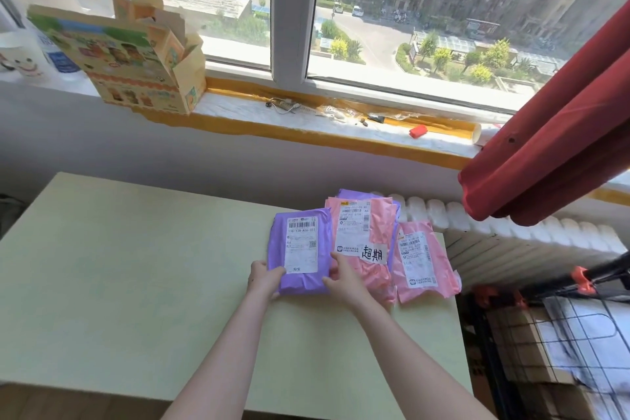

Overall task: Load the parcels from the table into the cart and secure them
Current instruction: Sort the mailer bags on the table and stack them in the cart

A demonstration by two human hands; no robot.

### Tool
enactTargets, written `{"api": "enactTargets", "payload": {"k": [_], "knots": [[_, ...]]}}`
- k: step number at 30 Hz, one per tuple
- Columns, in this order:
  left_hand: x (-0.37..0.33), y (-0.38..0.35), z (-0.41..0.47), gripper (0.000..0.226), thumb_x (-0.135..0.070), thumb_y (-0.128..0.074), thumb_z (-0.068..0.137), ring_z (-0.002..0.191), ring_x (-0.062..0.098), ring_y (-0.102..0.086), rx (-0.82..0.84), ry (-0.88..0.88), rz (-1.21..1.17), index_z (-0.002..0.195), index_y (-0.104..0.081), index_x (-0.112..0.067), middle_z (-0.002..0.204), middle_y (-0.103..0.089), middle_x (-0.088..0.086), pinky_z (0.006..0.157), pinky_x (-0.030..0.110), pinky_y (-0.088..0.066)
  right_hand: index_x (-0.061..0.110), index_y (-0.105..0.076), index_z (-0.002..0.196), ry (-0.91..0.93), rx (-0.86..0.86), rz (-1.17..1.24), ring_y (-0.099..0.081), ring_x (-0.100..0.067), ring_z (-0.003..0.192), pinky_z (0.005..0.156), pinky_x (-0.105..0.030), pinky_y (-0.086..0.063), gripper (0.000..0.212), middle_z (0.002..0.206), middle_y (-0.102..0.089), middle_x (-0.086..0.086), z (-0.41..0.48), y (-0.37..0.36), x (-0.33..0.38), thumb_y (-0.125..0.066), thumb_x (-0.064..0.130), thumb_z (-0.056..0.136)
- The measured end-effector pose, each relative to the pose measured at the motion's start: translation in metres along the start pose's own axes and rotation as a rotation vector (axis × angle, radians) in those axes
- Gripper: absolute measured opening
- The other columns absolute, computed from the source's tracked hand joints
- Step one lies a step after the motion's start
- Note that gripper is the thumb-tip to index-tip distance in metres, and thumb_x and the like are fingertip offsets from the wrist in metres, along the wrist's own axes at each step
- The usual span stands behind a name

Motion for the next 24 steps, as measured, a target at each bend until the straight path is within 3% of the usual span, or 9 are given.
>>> {"api": "enactTargets", "payload": {"k": [4, 7, 12, 16, 18, 20, 24], "knots": [[0.012, -0.009, 0.004, 0.018, -0.008, -0.061, 0.087, 0.090, 0.027, -0.052, 0.073, 0.106, -0.104, 0.096, -0.045, -0.010, 0.107, -0.052, 0.011, 0.067, 0.037, -0.050, 0.005, -0.041, 0.135, 0.029, 0.024, -0.056, -0.055, -0.024, 0.115, 0.088, -0.022, -0.040, 0.051, 0.127, -0.056, -0.010, -0.002, -0.006, 0.003, -0.056, -0.001, 0.087], [0.018, -0.015, -0.002, 0.006, -0.002, -0.056, 0.089, 0.071, 0.025, -0.057, 0.131, 0.146, -0.155, 0.092, -0.054, -0.008, 0.086, -0.061, 0.012, 0.063, 0.036, -0.049, 0.008, -0.048, 0.128, 0.039, -0.014, -0.014, -0.059, -0.020, 0.095, 0.078, -0.022, -0.044, 0.048, 0.110, -0.061, -0.006, -0.002, -0.006, 0.005, -0.058, -0.003, 0.082], [0.022, -0.015, -0.016, 0.015, 0.002, -0.054, 0.090, 0.062, 0.020, -0.054, 0.150, 0.140, -0.150, 0.084, -0.057, -0.012, 0.076, -0.059, 0.007, 0.055, 0.030, -0.047, 0.004, -0.062, 0.119, 0.053, -0.019, -0.034, -0.058, -0.014, 0.085, 0.070, -0.020, -0.045, 0.040, 0.110, -0.068, -0.008, -0.001, -0.004, 0.011, -0.059, -0.003, 0.080], [0.005, 0.000, -0.020, 0.015, 0.006, -0.052, 0.089, 0.040, 0.011, -0.051, 0.120, 0.023, -0.115, 0.086, -0.061, -0.006, 0.068, -0.058, 0.008, 0.036, 0.015, -0.038, 0.004, -0.063, 0.113, 0.037, -0.050, 0.013, -0.055, -0.014, 0.077, 0.069, -0.024, -0.047, 0.034, 0.097, -0.061, -0.003, -0.001, 0.004, 0.007, -0.061, -0.001, 0.080], [-0.008, 0.007, -0.024, 0.014, 0.007, -0.054, 0.088, 0.037, 0.008, -0.047, 0.114, -0.049, -0.094, 0.092, -0.064, -0.001, 0.070, -0.057, 0.009, 0.032, 0.013, -0.033, 0.006, -0.061, 0.112, 0.020, -0.078, 0.058, -0.054, -0.011, 0.074, 0.069, -0.026, -0.049, 0.033, 0.096, -0.061, -0.003, -0.003, 0.008, 0.005, -0.062, 0.000, 0.080], [-0.024, 0.011, -0.033, 0.015, 0.008, -0.055, 0.088, 0.034, 0.001, -0.050, 0.116, -0.125, -0.076, 0.085, -0.061, -0.005, 0.071, -0.058, 0.006, 0.030, 0.015, -0.036, 0.007, -0.060, 0.110, 0.011, -0.116, 0.119, -0.057, -0.013, 0.078, 0.068, -0.029, -0.051, 0.030, 0.097, -0.062, -0.003, -0.005, 0.013, 0.004, -0.064, 0.003, 0.081], [-0.050, 0.018, -0.044, 0.014, 0.007, -0.063, 0.085, 0.050, 0.004, -0.062, 0.119, -0.264, -0.061, 0.084, -0.059, -0.007, 0.077, -0.064, 0.006, 0.040, 0.014, -0.043, 0.011, -0.059, 0.103, 0.054, -0.158, 0.233, -0.061, -0.017, 0.082, 0.065, -0.022, -0.051, 0.024, 0.098, -0.064, -0.004, -0.014, 0.025, 0.008, -0.069, 0.005, 0.082]]}}
Point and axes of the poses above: each hand's wrist, its own z-axis towards the middle knuckle, its own y-axis out of the back of the hand, x = y × z, the point moved 9 cm from there along z, towards the middle knuckle
